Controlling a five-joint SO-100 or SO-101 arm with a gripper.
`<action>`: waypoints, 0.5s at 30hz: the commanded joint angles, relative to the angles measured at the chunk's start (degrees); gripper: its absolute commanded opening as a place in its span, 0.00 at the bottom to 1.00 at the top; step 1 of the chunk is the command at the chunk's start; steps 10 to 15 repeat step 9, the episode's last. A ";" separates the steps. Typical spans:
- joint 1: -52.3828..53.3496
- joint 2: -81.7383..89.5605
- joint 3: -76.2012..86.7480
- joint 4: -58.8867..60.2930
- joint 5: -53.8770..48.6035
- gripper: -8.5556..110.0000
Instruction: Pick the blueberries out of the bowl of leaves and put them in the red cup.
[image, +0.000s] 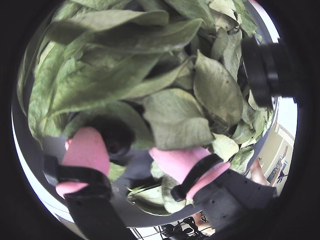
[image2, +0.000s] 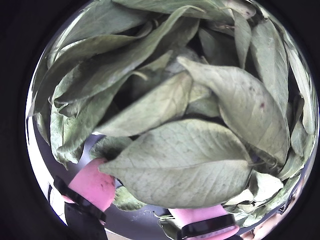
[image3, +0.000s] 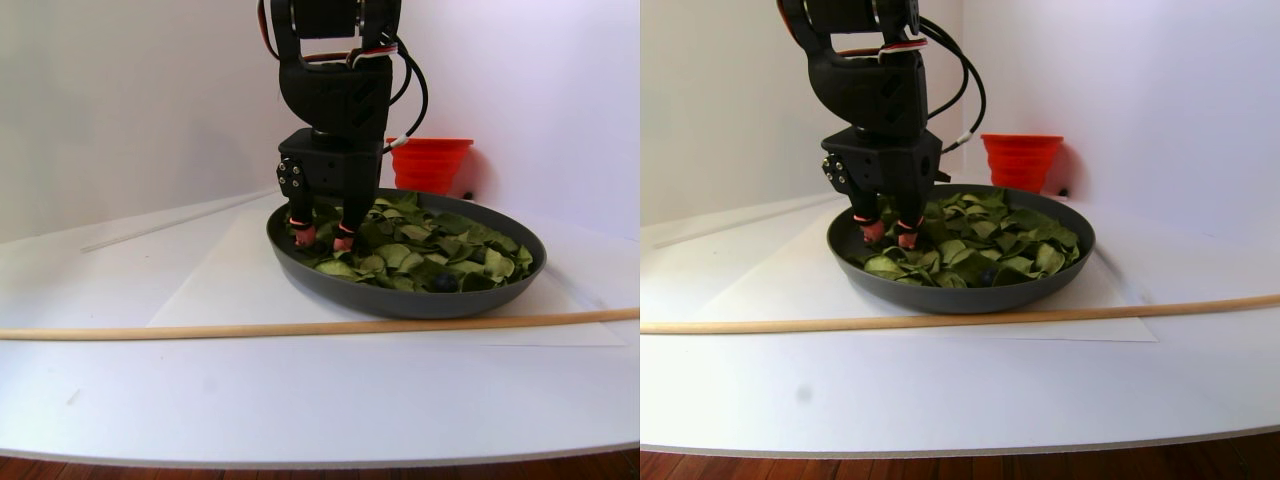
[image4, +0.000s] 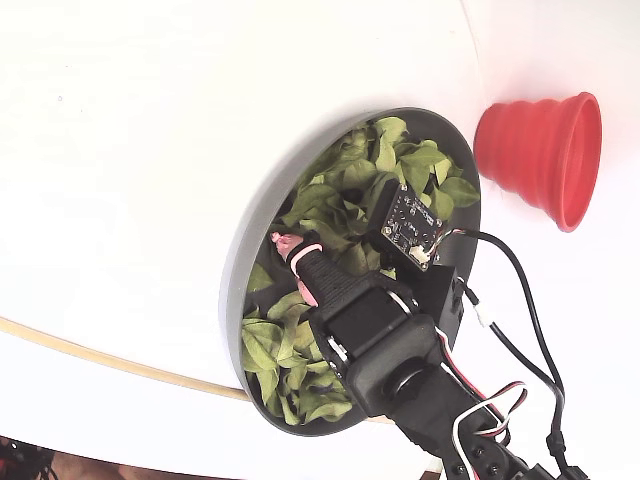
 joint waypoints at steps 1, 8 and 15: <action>0.53 0.18 0.35 -0.70 -0.26 0.20; 0.44 0.26 2.72 -1.85 -0.26 0.18; 0.35 0.18 2.81 -1.85 -0.26 0.18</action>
